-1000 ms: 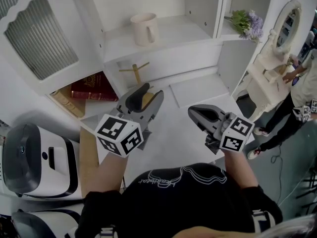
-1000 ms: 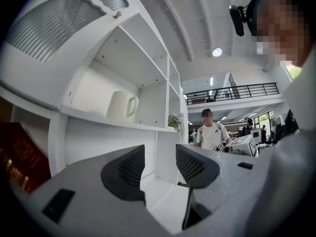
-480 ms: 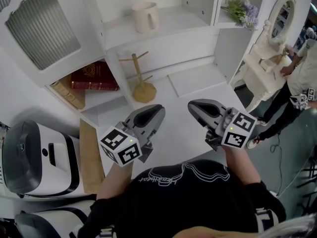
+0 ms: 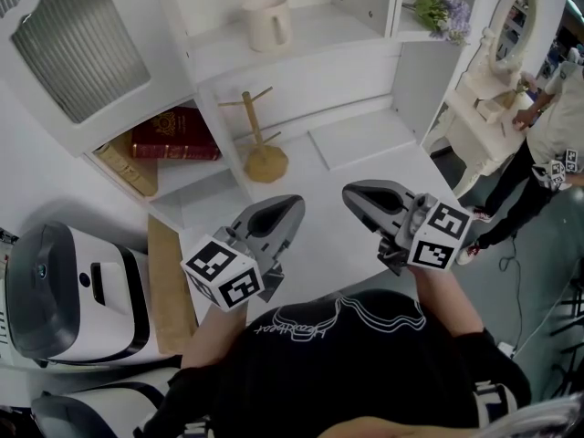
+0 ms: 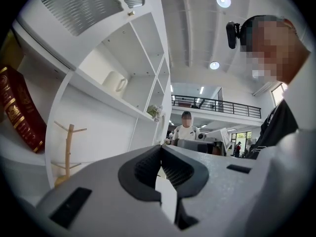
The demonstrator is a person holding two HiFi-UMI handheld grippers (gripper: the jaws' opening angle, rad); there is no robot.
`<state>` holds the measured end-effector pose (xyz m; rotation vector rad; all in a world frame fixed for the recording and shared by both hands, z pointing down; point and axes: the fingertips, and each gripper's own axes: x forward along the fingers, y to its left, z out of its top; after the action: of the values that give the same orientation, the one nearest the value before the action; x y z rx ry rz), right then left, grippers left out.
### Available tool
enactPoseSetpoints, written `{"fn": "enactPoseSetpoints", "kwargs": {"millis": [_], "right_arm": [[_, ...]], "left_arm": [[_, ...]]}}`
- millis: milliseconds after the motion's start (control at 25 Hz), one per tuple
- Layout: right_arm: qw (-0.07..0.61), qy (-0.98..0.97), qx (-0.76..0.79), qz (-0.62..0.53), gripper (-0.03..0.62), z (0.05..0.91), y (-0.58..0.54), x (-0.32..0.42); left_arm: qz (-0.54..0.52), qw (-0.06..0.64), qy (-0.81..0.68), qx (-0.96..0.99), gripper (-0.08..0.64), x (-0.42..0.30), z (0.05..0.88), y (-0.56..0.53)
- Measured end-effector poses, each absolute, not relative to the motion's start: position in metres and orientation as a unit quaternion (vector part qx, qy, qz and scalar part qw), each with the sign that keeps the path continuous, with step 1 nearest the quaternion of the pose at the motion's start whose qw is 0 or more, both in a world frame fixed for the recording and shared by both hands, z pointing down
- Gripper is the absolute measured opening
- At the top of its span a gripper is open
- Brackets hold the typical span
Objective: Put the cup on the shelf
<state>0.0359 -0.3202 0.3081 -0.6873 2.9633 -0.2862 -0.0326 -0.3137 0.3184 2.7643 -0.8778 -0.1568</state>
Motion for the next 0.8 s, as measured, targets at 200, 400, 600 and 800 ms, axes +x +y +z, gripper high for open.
{"fn": "enactPoseSetpoints", "kwargs": {"millis": [200, 400, 600, 800], "right_arm": [[0.044, 0.968, -0.226, -0.097, 0.005, 0.3078, -0.3184, 0.0349], [0.043, 0.969, -0.223, -0.095, 0.005, 0.3061, -0.3172, 0.0339], [0.042, 0.970, -0.223, -0.093, 0.005, 0.3052, -0.3181, 0.0341], [0.040, 0.970, -0.221, -0.091, 0.005, 0.3062, -0.3195, 0.0339]], "left_arm": [[-0.051, 0.121, -0.305, 0.943, 0.005, -0.0347, 0.3198, -0.3122], [-0.048, 0.120, -0.312, 0.941, 0.005, -0.0361, 0.3184, -0.3128], [-0.047, 0.119, -0.315, 0.941, 0.005, -0.0362, 0.3171, -0.3124], [-0.046, 0.119, -0.317, 0.940, 0.005, -0.0357, 0.3184, -0.3130]]}}
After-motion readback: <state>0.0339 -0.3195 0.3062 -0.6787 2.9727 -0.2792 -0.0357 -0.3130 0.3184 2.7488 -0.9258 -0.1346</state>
